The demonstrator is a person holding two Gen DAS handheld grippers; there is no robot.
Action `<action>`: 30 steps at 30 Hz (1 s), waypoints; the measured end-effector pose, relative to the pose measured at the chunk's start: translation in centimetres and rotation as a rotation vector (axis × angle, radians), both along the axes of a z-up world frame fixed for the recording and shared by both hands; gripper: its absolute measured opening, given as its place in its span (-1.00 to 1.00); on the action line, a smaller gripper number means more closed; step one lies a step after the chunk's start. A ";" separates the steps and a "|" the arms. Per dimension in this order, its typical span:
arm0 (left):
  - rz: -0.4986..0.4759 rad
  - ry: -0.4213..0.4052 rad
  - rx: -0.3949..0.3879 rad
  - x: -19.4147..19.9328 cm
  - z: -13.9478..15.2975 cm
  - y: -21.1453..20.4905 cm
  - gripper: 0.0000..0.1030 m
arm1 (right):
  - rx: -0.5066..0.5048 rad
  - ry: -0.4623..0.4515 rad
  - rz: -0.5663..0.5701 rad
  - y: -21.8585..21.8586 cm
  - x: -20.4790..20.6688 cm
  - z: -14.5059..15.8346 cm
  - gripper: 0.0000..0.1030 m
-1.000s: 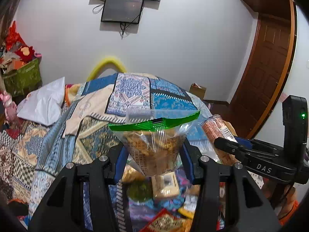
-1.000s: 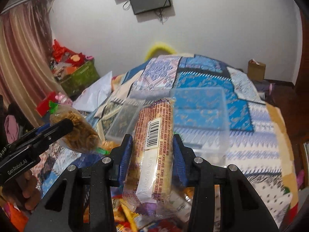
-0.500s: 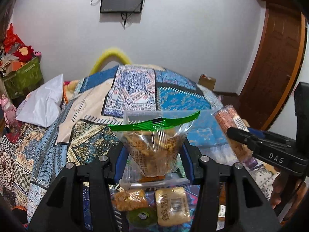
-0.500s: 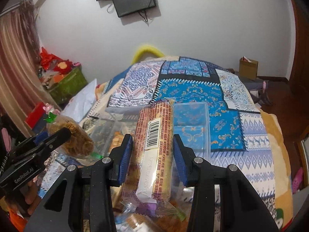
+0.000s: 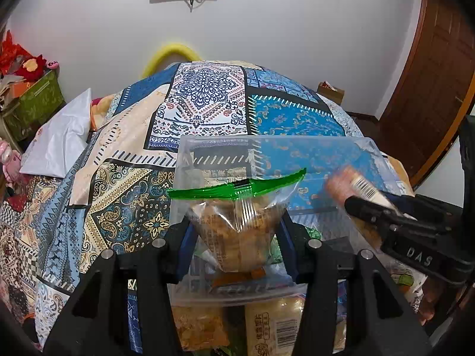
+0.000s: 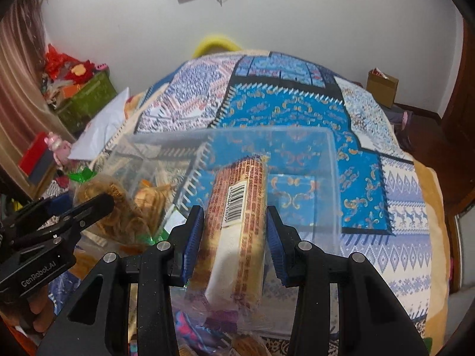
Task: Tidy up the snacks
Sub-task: 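Lift both snacks into the clear box and open both grippers, then grasp the gold-wrapped candy bag with the left gripper while the right grasps the orange snack bag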
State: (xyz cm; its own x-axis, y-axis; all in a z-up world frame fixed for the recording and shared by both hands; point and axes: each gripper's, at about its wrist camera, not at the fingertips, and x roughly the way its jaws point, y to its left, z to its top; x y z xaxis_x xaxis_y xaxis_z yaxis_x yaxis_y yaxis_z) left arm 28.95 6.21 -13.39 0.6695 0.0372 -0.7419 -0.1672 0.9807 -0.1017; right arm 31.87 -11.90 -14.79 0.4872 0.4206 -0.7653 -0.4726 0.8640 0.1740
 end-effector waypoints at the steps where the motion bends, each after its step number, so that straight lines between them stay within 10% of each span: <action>1: -0.002 0.005 -0.001 0.1 0.0 0.0 -0.04 | -0.001 0.008 0.005 0.0 0.0 -0.2 -0.26; 18: -0.007 -0.036 -0.042 -2.9 3.2 0.9 0.19 | 0.043 -0.051 0.007 -2.1 -2.9 2.5 -0.24; 30: -0.004 -0.082 -0.012 -9.1 4.8 2.3 0.31 | 0.074 -0.158 -0.035 -5.5 -7.6 4.9 0.26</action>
